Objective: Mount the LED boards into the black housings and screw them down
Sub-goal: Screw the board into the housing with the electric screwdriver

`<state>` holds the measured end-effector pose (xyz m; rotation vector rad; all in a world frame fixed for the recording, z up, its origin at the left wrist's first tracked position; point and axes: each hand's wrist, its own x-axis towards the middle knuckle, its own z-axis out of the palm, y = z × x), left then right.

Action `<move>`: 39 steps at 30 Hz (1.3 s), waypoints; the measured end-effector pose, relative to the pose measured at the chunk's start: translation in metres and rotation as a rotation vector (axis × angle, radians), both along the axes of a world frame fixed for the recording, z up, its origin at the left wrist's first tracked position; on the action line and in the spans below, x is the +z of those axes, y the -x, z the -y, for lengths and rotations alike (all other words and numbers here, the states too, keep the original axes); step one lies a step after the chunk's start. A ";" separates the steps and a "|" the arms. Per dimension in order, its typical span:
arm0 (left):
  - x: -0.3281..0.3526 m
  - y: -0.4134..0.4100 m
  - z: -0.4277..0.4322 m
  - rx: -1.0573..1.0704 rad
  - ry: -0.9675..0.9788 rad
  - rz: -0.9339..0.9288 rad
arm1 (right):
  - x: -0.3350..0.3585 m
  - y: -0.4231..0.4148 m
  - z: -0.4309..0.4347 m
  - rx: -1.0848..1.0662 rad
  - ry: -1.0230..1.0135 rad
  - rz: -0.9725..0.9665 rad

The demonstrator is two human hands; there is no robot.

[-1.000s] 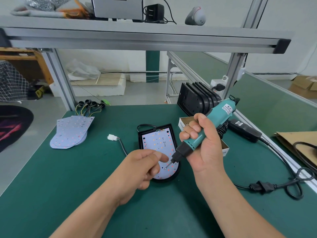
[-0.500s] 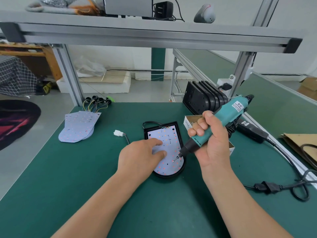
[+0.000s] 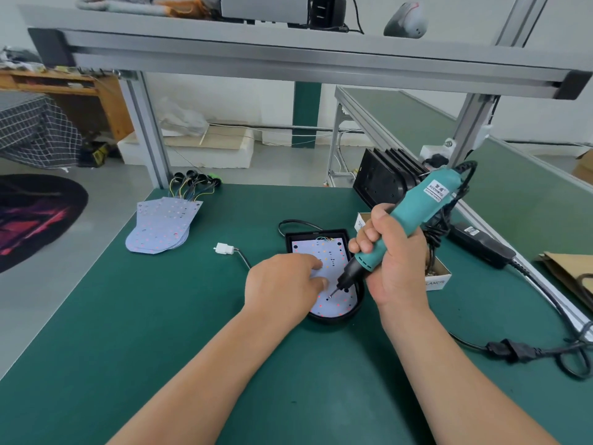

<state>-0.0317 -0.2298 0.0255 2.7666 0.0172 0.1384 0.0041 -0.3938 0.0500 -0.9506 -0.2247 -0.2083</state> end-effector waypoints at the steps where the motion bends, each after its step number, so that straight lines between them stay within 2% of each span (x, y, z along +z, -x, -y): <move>1: -0.001 0.000 0.000 -0.002 -0.005 0.004 | 0.000 0.000 0.000 -0.002 0.018 0.003; 13: 0.002 0.002 0.003 -0.012 -0.045 0.008 | 0.005 0.008 -0.008 0.011 0.172 0.079; 20: 0.001 0.001 0.003 -0.003 -0.095 0.024 | 0.011 0.015 -0.021 0.114 0.360 0.271; 26: -0.001 -0.002 0.004 0.030 -0.101 0.013 | 0.013 0.018 -0.026 0.173 0.450 0.285; 33: 0.004 0.001 0.006 0.020 -0.102 0.002 | 0.012 0.015 -0.024 0.193 0.473 0.251; 39: 0.006 0.003 0.004 0.000 -0.078 0.005 | 0.016 0.020 -0.016 0.228 0.325 0.292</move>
